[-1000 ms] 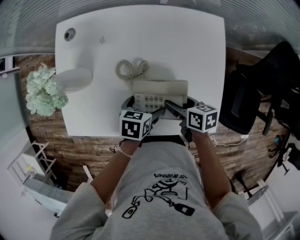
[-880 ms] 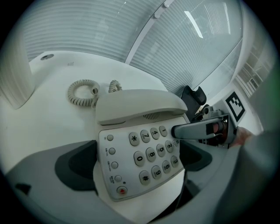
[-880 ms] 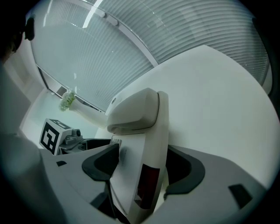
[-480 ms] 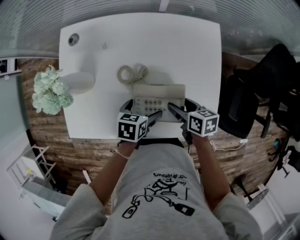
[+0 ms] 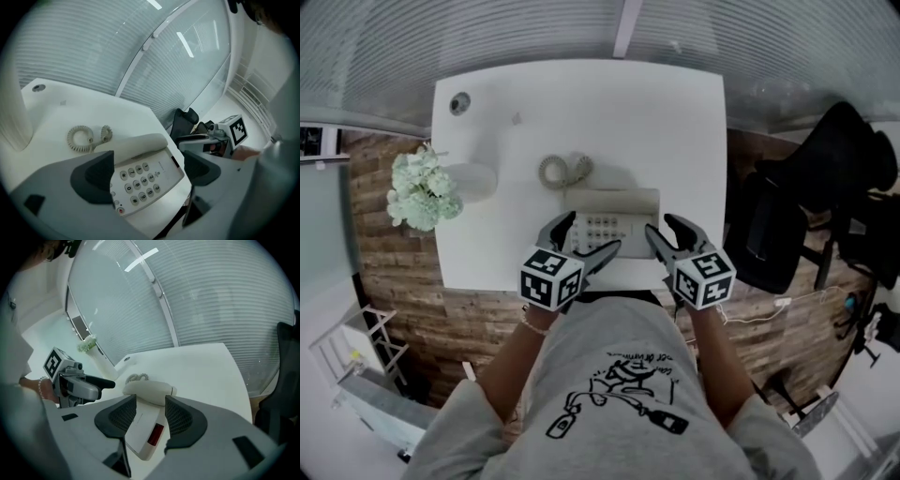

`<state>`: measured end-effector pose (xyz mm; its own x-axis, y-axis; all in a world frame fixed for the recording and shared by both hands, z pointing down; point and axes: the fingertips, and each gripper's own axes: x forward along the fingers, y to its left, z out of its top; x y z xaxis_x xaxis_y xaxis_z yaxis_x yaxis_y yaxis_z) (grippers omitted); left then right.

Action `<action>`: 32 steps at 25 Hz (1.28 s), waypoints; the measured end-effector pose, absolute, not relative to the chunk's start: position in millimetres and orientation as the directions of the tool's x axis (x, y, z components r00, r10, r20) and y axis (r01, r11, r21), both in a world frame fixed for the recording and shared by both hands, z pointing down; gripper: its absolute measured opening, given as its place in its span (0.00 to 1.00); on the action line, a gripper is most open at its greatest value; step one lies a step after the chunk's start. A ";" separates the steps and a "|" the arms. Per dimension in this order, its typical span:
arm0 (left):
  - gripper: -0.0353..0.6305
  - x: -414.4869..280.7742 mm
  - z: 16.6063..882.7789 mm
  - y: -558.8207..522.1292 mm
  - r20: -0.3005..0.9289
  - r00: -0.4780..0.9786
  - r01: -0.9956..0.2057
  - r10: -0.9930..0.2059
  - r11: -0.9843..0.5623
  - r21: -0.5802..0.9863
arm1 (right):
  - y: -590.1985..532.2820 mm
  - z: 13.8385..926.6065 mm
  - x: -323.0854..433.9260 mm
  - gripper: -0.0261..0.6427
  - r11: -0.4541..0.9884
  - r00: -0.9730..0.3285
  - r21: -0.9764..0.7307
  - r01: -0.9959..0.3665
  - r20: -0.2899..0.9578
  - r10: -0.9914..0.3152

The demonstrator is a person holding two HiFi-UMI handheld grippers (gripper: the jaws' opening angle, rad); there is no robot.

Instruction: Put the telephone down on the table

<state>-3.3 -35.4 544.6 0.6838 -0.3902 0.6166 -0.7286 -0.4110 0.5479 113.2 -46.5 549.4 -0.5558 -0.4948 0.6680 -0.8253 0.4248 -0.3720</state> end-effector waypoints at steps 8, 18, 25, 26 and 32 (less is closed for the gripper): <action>0.47 8.1 476.7 -42.3 0.495 0.737 -0.674 -0.460 -0.559 0.484 | -60.2 463.4 101.0 0.25 0.524 -0.599 -0.302 -0.796 0.515 -0.613; 0.09 27.3 354.1 -43.5 0.232 0.821 -0.570 -0.521 -0.723 0.391 | -58.9 354.0 78.6 0.15 0.627 -0.672 -0.248 -0.739 0.345 -0.656; 0.06 27.7 294.7 -39.4 0.133 0.818 -0.571 -0.560 -0.759 0.313 | -47.5 291.4 68.5 0.12 0.677 -0.699 -0.180 -0.713 0.251 -0.670; 0.06 27.8 288.3 -38.6 0.121 0.816 -0.573 -0.566 -0.763 0.300 | -46.2 284.1 67.1 0.12 0.683 -0.702 -0.171 -0.710 0.237 -0.671; 0.06 31.7 253.2 -30.4 0.089 0.819 -0.570 -0.568 -0.782 0.254 | -35.7 257.3 62.8 0.10 0.711 -0.722 -0.139 -0.689 0.203 -0.661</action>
